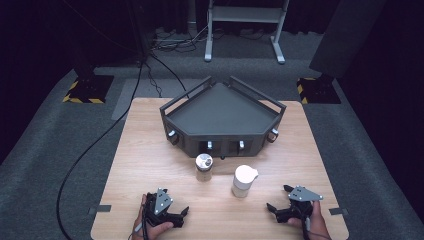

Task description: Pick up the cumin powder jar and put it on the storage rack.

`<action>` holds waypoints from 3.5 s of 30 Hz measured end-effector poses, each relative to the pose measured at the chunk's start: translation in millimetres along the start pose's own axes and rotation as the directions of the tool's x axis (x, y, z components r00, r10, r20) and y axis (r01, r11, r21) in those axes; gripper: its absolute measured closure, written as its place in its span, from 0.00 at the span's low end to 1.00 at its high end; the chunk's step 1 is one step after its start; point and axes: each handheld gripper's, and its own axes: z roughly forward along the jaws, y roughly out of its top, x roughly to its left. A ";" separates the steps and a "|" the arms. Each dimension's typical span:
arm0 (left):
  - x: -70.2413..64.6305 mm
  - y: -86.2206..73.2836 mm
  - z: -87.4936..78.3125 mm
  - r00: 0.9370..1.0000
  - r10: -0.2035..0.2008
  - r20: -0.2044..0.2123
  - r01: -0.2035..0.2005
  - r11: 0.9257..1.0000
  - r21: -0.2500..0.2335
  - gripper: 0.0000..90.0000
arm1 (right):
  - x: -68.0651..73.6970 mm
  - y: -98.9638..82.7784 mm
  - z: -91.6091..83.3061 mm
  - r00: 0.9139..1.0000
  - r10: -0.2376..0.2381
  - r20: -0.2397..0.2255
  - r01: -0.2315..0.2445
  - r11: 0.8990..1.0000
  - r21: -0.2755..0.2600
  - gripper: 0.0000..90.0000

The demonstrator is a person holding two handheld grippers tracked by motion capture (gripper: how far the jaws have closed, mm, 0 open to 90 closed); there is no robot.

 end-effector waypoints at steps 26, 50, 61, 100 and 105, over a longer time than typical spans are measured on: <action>1.7 16.1 2.6 0.999 -0.051 -0.001 0.051 0.999 -0.015 0.01 | 0.2 0.1 0.0 1.000 0.001 0.001 -0.001 1.000 0.000 0.00; 0.6 50.3 28.3 0.999 -0.028 0.038 0.030 0.998 -0.062 0.01 | 0.9 0.1 0.0 1.000 0.004 0.006 -0.004 1.000 0.000 0.00; 0.5 65.5 46.4 0.998 -0.026 0.050 0.030 0.996 -0.085 0.01 | 0.9 0.0 0.0 1.000 0.005 0.007 -0.005 1.000 0.000 0.00; 18.8 90.4 86.2 0.987 -0.078 0.144 0.097 0.986 -0.134 0.12 | 1.3 0.0 0.0 1.000 0.006 0.009 -0.006 1.000 0.000 0.00; 20.0 92.2 83.3 0.988 -0.058 0.145 0.077 0.988 -0.134 0.23 | 1.3 0.0 0.0 1.000 0.006 0.009 -0.006 1.000 0.000 0.00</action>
